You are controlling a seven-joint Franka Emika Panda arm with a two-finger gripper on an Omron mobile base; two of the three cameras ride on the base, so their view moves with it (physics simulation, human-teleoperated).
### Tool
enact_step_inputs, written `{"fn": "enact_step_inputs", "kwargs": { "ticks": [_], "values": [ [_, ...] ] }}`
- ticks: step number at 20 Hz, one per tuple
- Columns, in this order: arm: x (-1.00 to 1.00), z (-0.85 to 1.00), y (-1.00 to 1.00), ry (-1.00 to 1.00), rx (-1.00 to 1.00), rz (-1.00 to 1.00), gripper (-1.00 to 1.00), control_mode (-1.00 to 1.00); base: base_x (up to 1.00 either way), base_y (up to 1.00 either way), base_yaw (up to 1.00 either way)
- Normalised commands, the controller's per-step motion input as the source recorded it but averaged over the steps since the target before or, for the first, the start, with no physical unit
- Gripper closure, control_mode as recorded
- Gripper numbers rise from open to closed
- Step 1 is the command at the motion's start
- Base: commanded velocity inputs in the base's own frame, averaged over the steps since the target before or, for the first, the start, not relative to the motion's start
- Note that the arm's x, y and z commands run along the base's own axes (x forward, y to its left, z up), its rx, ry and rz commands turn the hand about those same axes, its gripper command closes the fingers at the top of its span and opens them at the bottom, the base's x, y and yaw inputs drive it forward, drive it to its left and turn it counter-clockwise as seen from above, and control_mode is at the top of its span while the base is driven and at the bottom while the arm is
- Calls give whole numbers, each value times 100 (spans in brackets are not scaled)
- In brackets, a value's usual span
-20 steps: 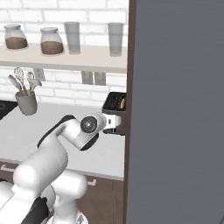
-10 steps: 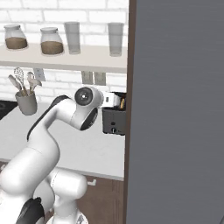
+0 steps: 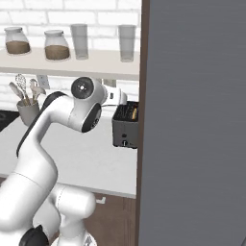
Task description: Start the toaster. Once the lever pops up, take the bread to the plate on the dining counter.
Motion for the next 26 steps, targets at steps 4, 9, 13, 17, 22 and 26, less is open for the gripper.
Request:
{"fn": "enact_step_inputs", "kwargs": {
  "ticks": [4, 9, 13, 17, 22, 26],
  "values": [
    [0, 0, 0, 0, 0, 0, -100, -100, 0, 0, 0],
    [0, 0, 0, 0, 0, 0, -100, -100, 0, 0, 0],
    [0, 0, 0, 0, 0, 0, -100, -100, 0, 0, 0],
    [0, 0, 0, 0, 0, 0, -100, -100, 0, 0, 0],
    [0, 0, 0, 0, 0, 0, -100, -100, 0, 0, 0],
    [0, 0, 0, 0, 0, 0, -100, -100, 0, 0, 0]
  ]
}}
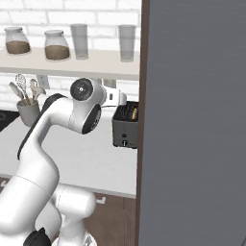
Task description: Start the toaster. Once the lever pops up, take the bread to the plate on the dining counter.
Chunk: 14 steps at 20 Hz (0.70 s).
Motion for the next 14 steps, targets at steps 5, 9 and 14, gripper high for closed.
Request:
{"fn": "enact_step_inputs", "kwargs": {
  "ticks": [5, 9, 14],
  "values": [
    [0, 0, 0, 0, 0, 0, -100, -100, 0, 0, 0],
    [0, 0, 0, 0, 0, 0, -100, -100, 0, 0, 0],
    [0, 0, 0, 0, 0, 0, -100, -100, 0, 0, 0]
  ]
}}
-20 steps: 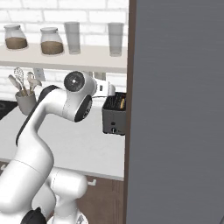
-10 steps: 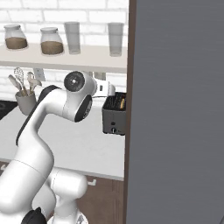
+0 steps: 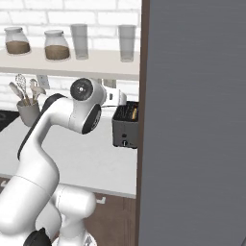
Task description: Start the toaster. Once the lever pops up, take the bread to the plate on the dining counter.
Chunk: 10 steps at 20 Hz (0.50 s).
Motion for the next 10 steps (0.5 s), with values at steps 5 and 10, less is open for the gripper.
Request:
{"fn": "enact_step_inputs", "kwargs": {
  "ticks": [5, 10],
  "values": [
    [0, 0, 0, 0, 0, 0, -100, -100, 0, 0, 0],
    [0, 0, 0, 0, 0, 0, -100, -100, 0, 0, 0]
  ]
}}
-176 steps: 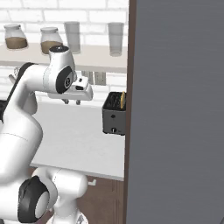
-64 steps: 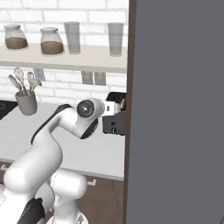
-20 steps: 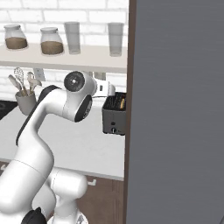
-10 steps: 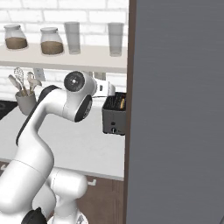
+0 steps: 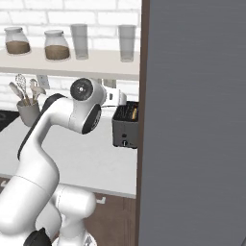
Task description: Start the toaster. Once the lever pops up, take the bread to the plate on the dining counter.
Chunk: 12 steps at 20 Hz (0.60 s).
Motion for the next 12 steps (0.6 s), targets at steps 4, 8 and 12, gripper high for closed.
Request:
{"fn": "enact_step_inputs", "kwargs": {
  "ticks": [4, 8, 12],
  "values": [
    [0, 0, 0, 0, 0, 0, -100, -100, 0, 0, 0],
    [0, 0, 0, 0, 0, 0, -100, -100, 0, 0, 0],
    [0, 0, 0, 0, 0, 0, -100, -100, 0, 0, 0]
  ]
}}
